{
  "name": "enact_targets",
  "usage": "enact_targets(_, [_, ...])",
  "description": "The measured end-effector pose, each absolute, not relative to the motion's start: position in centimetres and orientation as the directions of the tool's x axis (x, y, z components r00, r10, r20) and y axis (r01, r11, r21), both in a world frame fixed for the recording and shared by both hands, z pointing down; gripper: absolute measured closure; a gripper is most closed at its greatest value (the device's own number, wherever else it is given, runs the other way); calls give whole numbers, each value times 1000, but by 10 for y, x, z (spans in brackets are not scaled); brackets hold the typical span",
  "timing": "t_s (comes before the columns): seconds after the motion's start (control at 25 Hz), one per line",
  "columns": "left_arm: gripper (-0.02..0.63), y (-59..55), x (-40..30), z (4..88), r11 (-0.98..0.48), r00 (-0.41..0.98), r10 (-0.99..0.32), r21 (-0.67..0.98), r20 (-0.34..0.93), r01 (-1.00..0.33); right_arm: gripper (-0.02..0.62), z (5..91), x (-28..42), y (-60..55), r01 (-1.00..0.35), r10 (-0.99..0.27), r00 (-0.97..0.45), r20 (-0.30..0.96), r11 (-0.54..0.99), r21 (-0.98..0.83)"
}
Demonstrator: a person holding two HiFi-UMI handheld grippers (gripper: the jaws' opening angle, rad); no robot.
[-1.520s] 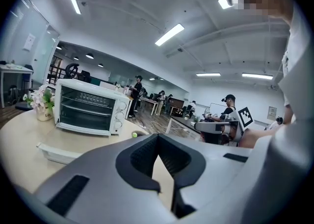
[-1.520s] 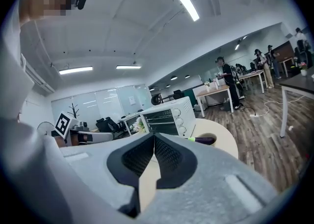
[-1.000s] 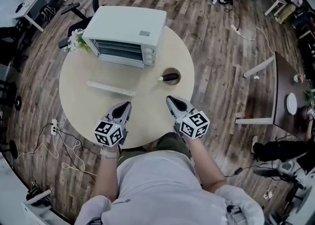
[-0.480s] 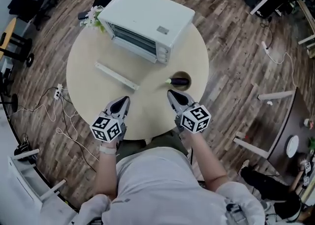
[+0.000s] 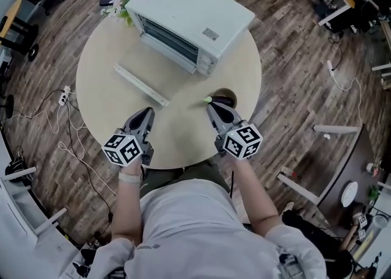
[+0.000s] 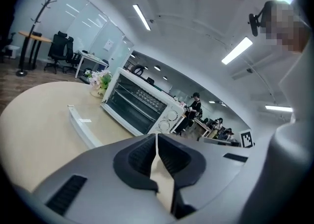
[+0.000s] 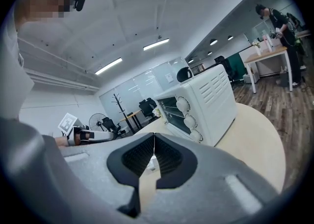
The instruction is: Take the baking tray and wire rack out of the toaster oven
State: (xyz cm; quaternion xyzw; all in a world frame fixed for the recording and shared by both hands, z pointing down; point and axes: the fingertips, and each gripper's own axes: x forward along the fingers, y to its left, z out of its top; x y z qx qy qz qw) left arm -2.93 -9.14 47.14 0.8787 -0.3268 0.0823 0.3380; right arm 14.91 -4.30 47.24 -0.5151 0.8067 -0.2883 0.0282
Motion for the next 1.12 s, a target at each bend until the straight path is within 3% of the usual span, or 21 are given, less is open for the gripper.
enact_targets(0.64, [603, -206, -5, 477, -556, 836, -495, 653, 237, -514, 589, 485, 160, -50, -879, -861, -348, 369, 163, -449])
enact_targets(1.12, [487, -302, 29, 479, -574, 859, -480, 678, 177, -460, 589, 500, 154, -44, -896, -847, -294, 443, 83, -436])
